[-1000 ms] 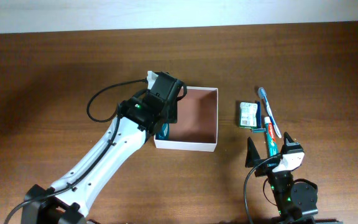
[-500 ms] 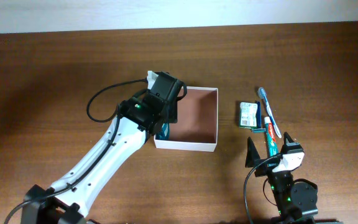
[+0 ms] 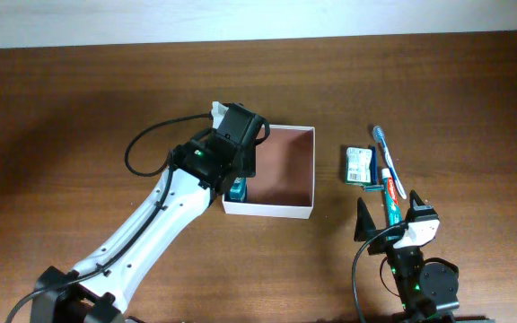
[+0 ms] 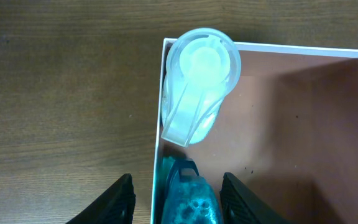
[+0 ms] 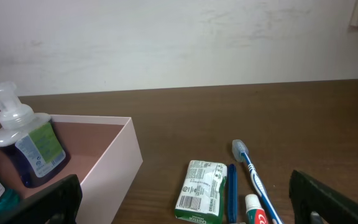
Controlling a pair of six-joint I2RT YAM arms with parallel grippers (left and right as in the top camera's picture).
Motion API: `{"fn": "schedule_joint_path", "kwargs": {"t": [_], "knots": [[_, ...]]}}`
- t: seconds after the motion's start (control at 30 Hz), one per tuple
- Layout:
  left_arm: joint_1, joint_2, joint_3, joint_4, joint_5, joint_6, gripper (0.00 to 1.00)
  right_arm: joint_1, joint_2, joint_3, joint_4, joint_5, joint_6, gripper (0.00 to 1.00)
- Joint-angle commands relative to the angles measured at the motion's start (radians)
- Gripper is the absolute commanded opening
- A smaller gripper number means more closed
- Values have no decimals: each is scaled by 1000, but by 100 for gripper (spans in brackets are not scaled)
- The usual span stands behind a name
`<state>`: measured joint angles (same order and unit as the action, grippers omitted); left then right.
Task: Pack container
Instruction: 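Lower the mouthwash bottle into the box beside the soap bottle and release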
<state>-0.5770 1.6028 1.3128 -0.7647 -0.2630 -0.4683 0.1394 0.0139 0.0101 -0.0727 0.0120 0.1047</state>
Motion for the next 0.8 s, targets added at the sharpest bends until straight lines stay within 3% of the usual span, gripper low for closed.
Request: {"fn": "schedule_joint_path", "kwargs": {"t": [0.0,0.27,0.6,0.7,0.77], "knots": [[-5,-42,14,-6,-15,17,46,5,-10,-5,-7,-2,0,98],[-5,-150,14,-28,-14,36,45,5,-10,-5,-7,-2,0,98],[-3,-179,14,-192,-69,33,44,5,-10,-5,-7,-2,0,98],[8,-179,14,-264,-210,-82,44,5,-10,-5,-7,-2,0,98],[21,-179,14,-270,-204,-100,39,5,-10,-5,-7,-2,0,99]]}}
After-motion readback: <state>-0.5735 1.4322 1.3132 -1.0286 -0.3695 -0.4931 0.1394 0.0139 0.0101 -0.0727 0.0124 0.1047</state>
